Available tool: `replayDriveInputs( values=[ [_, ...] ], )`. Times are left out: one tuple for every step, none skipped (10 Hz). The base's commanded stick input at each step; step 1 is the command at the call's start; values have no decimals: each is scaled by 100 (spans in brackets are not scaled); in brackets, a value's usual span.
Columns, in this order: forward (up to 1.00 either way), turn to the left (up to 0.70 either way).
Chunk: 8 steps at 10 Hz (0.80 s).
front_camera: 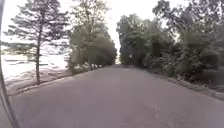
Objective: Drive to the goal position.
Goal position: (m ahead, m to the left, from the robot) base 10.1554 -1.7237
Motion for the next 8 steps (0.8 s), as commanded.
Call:
replayDriveInputs(
  values=[
    [70, -4],
    [70, -4],
    [70, -3],
    [70, -3],
    [70, -2],
    [70, -1],
    [70, -1],
    [70, -1]
  ],
)
